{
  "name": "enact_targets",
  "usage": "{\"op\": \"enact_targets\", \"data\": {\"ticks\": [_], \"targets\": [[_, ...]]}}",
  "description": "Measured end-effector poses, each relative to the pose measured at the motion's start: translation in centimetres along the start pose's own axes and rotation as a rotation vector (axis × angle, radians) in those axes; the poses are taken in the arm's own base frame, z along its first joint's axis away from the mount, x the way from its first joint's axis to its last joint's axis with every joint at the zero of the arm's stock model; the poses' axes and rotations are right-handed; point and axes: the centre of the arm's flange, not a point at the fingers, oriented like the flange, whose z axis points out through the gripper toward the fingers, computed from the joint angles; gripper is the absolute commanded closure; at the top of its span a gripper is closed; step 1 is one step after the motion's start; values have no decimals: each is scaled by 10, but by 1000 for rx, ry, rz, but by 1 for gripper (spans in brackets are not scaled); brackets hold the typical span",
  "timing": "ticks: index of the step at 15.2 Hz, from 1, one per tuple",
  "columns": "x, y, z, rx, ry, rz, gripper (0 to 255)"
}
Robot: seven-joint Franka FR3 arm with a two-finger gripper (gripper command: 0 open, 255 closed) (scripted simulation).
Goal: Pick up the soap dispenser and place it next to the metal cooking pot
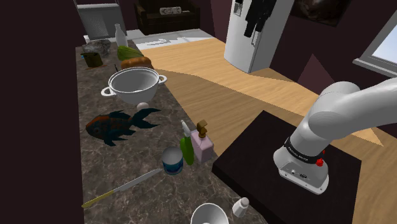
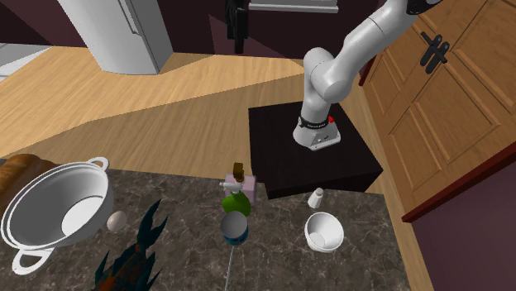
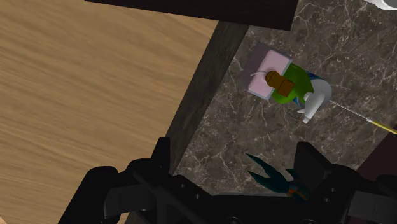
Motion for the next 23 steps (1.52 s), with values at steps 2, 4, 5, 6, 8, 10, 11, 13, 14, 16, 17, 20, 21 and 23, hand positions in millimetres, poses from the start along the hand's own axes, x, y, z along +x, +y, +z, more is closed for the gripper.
{"op": "enact_targets", "data": {"ticks": [2,4,5,6,8,10,11,13,14,16,17,20,21,23], "targets": [[1,-3,5,0,-2,3,0],[6,-11,25,-3,-9,12,0],[8,-16,34,-4,-12,17,0],[10,-19,48,-5,-16,23,0],[16,-30,74,-8,-24,34,0],[21,-34,99,-11,-32,45,0],[20,-42,110,-12,-36,51,0],[28,-51,136,-15,-44,63,0],[32,-56,149,-16,-48,69,0],[35,-64,171,-18,-55,80,0],[40,-69,184,-20,-59,86,0],[46,-81,221,-24,-71,104,0],[48,-83,235,-25,-75,110,0],[53,-91,261,-29,-82,121,0]]}}
